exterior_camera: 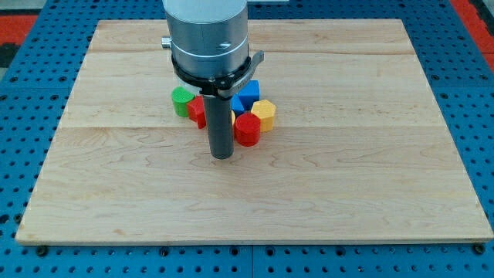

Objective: Move your arm towards the left side board

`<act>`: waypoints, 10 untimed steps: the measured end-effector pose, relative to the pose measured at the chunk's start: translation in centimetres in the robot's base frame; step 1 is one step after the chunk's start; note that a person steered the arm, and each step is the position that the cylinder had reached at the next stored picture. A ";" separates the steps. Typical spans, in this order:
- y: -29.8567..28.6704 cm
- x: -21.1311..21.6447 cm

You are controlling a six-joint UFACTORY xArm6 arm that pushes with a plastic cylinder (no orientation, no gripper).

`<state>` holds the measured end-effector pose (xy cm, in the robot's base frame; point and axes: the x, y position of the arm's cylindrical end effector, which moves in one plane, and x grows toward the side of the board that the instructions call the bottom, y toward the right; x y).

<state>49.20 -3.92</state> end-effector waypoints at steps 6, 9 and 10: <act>-11.0 3.4; -14.1 -4.5; -14.4 -4.7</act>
<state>44.55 -18.30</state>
